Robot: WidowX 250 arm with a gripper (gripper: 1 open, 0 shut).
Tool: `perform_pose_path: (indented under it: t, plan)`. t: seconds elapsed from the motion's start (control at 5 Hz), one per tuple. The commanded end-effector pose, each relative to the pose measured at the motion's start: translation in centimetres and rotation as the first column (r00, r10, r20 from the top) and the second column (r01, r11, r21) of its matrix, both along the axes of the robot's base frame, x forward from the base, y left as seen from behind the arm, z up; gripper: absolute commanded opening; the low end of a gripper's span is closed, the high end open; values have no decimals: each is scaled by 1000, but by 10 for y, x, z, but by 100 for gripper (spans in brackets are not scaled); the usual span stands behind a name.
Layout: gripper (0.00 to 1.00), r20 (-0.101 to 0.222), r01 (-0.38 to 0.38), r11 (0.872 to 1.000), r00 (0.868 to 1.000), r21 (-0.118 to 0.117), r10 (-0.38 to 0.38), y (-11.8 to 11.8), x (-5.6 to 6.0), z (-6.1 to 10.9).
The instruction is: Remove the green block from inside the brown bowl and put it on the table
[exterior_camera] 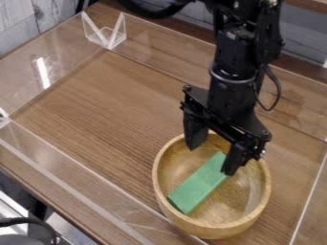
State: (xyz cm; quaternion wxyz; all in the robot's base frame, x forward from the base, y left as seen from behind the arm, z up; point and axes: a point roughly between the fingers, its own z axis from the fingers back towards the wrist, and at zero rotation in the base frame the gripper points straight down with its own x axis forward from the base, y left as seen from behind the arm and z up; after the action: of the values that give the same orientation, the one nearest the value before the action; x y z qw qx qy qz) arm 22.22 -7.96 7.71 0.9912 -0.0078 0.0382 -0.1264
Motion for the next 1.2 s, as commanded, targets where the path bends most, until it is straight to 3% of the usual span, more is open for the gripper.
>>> perform_pose_path:
  t: [0.0, 1.0]
  plan:
    - [100, 29, 6, 1000, 1000, -14, -6, -5, 1, 2]
    - [100, 46, 24, 999, 999, -36, -23, -6, 0, -8]
